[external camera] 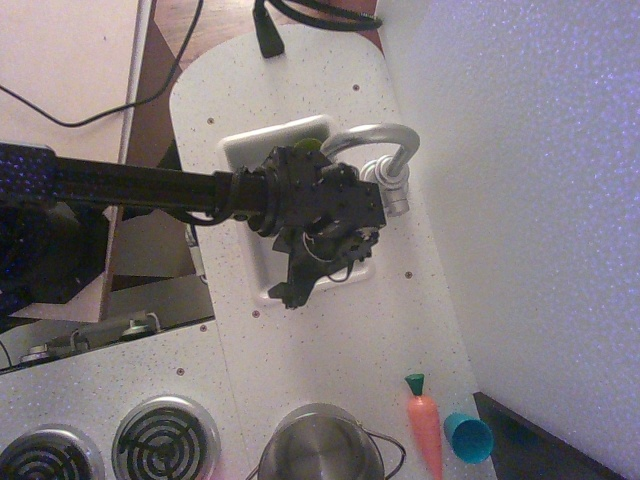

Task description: Turn faucet left

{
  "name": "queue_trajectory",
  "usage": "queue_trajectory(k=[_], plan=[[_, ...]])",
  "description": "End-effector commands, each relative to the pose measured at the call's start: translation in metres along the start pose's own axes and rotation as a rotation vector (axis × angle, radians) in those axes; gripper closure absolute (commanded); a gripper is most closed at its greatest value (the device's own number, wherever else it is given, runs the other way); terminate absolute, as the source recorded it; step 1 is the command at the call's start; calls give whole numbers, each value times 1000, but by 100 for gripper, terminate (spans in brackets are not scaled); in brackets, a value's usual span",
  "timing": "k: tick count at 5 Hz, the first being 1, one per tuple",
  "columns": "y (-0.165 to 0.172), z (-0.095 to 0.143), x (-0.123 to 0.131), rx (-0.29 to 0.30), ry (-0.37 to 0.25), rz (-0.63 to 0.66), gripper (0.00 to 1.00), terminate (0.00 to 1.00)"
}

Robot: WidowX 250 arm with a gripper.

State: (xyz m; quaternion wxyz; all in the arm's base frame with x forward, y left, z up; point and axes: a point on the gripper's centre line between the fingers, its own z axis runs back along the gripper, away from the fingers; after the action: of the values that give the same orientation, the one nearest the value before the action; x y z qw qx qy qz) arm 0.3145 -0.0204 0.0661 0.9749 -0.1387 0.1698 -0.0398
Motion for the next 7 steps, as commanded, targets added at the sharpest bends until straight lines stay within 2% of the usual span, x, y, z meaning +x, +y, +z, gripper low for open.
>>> queue_trajectory(k=[1, 2, 3, 4, 5, 6, 7], plan=[[0, 0, 0, 0, 0, 0, 0, 0], [-5, -27, -17, -50, 86, -4, 0, 0], [-23, -65, -32, -87, 255, 6, 0, 0], [-43, -79, -44, -197, 369, 20, 0, 0], [-28, -68, -50, -241, 263, 143, 0, 0], [4, -29, -41, -440, 94, 259, 0, 0], [12, -5, -40, -520, -53, 316, 0, 0]])
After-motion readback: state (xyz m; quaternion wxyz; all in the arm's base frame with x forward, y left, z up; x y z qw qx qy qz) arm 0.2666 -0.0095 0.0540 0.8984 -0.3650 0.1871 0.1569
